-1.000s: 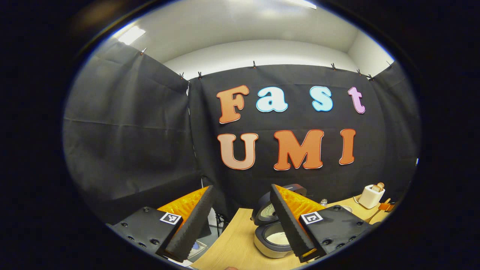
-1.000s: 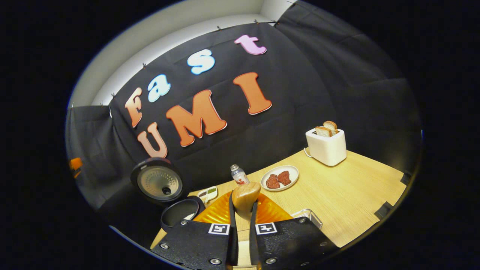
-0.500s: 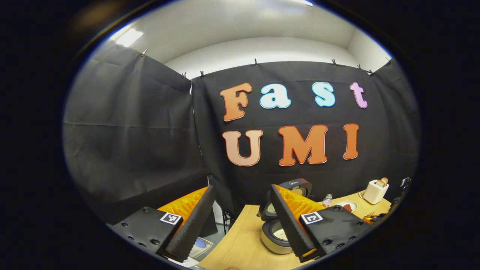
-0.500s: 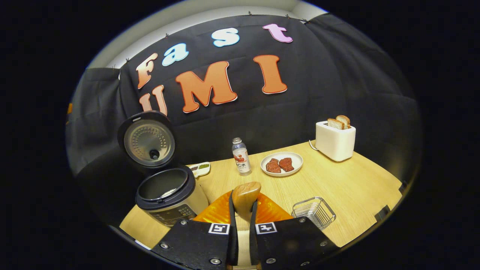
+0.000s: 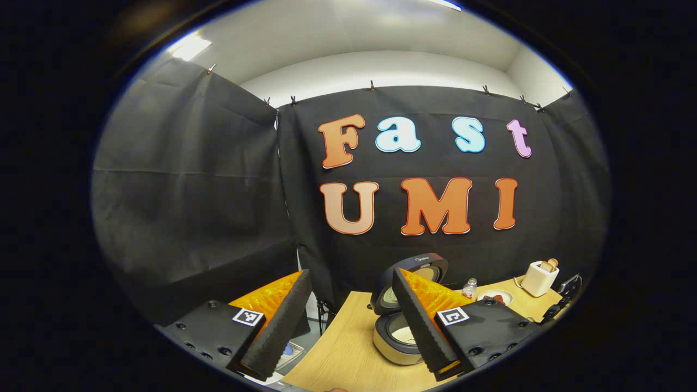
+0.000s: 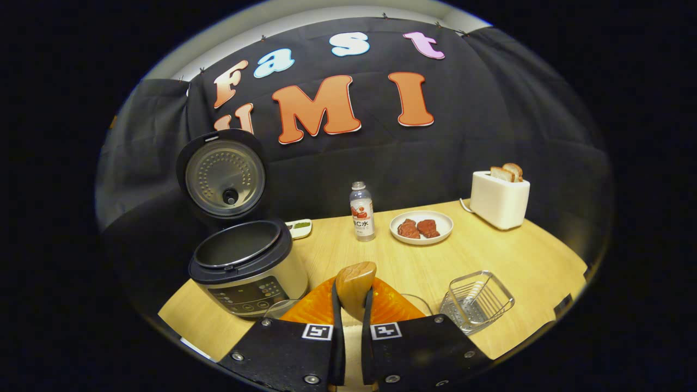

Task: Close the left gripper, press the button to open the rice cooker; take a wooden spoon from the chopstick holder with the right hand, scoop a spoonful of rice and pour it into the rice cooker, then put the wooden spoon back into the chopstick holder.

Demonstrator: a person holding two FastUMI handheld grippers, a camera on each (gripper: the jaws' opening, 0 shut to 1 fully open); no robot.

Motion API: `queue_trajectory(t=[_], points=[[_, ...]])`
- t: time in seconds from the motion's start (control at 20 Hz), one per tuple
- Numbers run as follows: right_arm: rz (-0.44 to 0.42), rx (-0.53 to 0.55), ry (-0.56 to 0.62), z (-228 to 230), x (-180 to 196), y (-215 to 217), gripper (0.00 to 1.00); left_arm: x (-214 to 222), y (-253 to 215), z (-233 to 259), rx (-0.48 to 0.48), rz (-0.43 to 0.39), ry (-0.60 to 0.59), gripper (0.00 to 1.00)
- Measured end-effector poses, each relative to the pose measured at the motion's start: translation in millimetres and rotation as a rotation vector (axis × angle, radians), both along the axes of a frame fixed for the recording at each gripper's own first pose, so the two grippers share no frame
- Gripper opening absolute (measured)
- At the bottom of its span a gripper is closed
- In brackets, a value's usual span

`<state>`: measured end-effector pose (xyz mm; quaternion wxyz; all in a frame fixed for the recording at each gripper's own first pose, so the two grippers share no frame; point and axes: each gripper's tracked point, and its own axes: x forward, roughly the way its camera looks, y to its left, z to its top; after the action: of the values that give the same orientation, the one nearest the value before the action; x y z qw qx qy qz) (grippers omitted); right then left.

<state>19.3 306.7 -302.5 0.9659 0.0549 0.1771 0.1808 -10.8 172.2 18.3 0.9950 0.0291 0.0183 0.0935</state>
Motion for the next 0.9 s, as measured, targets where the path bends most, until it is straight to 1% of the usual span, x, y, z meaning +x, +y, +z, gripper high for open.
queue_trajectory(t=[0.15, 0.25, 0.3, 0.35, 0.45, 0.55, 0.6, 0.65, 0.75, 0.9], points=[[0.022, 0.115, 0.082, -1.3, -10.7, 18.5, 0.11, -6.5, 8.0, 0.5, 0.005, 0.017, -0.003, 1.0], [0.029, 0.225, 0.158, -3.7, -19.2, 30.7, 0.11, -8.2, 11.5, -2.3, 0.007, 0.024, 0.003, 1.0], [0.017, 0.278, 0.19, -5.3, -18.9, 32.0, 0.11, -8.8, 12.2, -4.3, 0.003, 0.025, 0.007, 1.0], [0.003, 0.339, 0.234, -8.4, -18.2, 31.3, 0.11, -9.1, 11.0, -6.6, -0.004, 0.022, 0.012, 1.0], [-0.081, 0.482, 0.328, -16.2, -9.3, 18.8, 0.11, -9.5, 7.5, -9.2, -0.018, 0.01, 0.021, 0.97], [-0.164, 0.611, 0.426, -27.0, -1.8, 5.9, 0.11, -11.4, 7.1, -9.0, -0.012, 0.005, 0.023, 0.98], [-0.188, 0.662, 0.458, -29.5, -1.0, 1.8, 0.11, -11.7, 6.5, -7.0, -0.007, 0.004, 0.022, 0.99], [-0.199, 0.709, 0.484, -29.2, -1.6, -0.8, 0.11, -12.7, 6.3, -4.5, -0.002, 0.006, 0.018, 1.0], [-0.217, 0.787, 0.509, -24.0, 0.6, -6.5, 0.11, -13.4, 4.8, 1.7, 0.0, 0.004, 0.006, 0.98], [-0.239, 0.855, 0.525, -18.6, 4.8, -18.3, 0.11, -14.1, 0.1, 5.9, -0.003, -0.004, -0.005, 0.97]])
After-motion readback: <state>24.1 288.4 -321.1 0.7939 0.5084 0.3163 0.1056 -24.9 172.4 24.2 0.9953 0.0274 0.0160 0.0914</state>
